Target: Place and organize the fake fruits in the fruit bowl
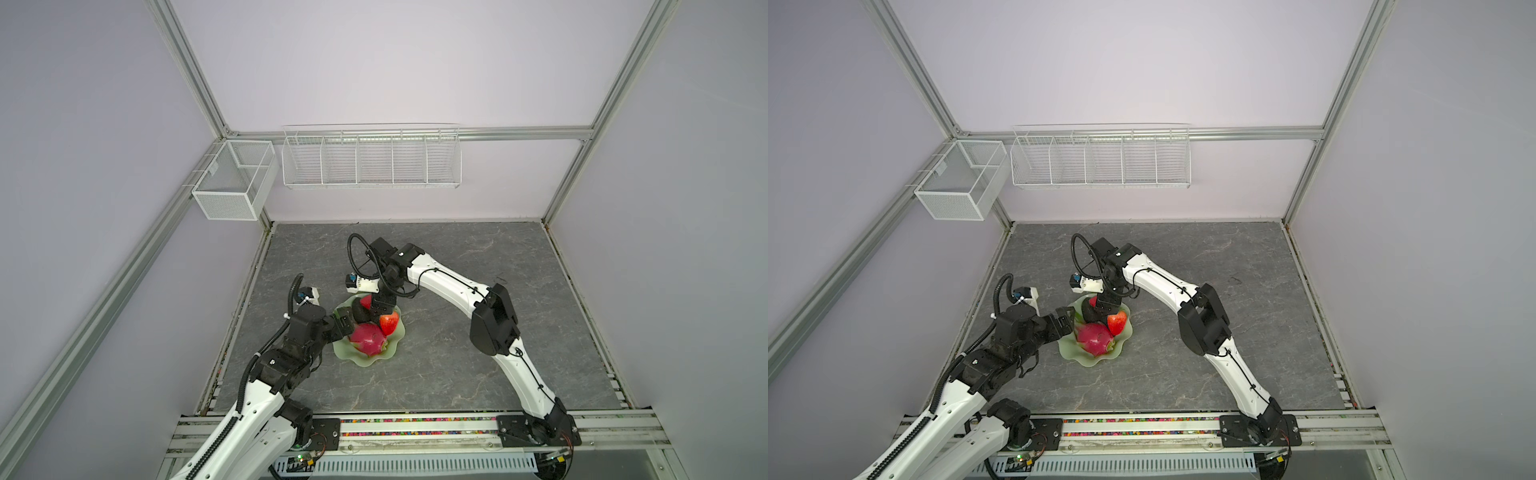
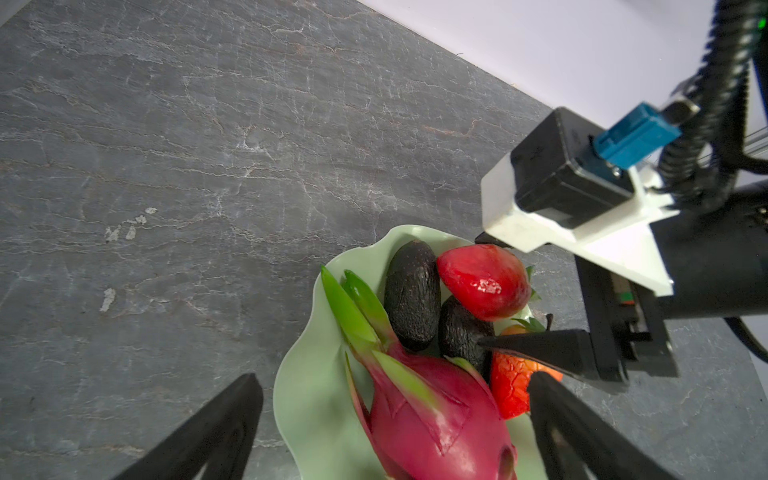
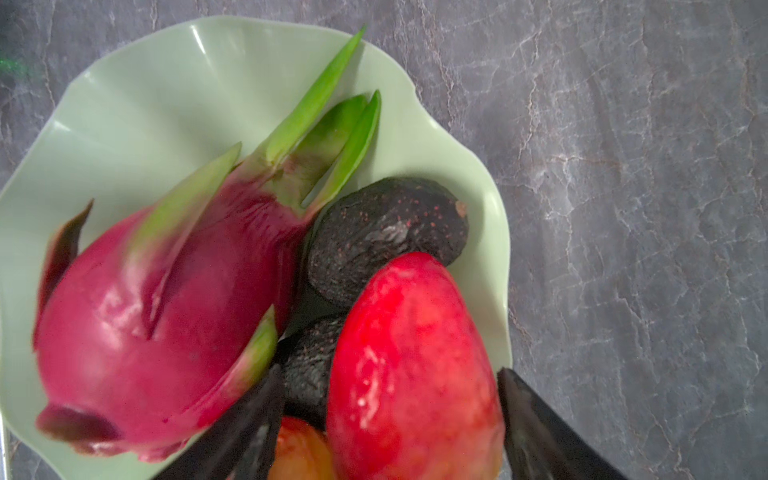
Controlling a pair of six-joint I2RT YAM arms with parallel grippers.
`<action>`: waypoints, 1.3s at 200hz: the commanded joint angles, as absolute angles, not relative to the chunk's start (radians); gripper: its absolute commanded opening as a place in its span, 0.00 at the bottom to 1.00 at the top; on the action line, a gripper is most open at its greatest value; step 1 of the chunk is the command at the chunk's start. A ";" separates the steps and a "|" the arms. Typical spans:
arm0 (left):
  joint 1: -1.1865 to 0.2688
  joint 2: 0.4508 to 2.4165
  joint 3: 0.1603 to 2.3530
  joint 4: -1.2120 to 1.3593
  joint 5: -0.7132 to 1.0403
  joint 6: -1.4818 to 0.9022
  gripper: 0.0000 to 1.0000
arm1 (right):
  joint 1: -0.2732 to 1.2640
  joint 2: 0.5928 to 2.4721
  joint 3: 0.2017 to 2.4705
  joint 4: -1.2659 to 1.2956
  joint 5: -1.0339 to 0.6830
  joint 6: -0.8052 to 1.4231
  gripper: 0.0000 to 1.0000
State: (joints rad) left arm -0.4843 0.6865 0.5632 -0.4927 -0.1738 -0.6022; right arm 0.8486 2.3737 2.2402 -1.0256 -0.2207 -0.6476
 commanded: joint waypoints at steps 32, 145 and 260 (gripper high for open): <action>-0.481 0.690 0.552 -0.460 -0.141 -0.599 0.99 | 0.849 2.263 2.224 -0.983 -0.253 -0.644 0.98; -0.447 0.840 0.606 -0.211 -0.495 -0.364 0.99 | 0.628 1.612 1.379 -0.357 -0.230 -0.085 0.88; -0.200 1.204 0.338 0.618 -0.467 -0.111 0.99 | -0.035 1.146 0.507 0.231 0.134 0.124 0.89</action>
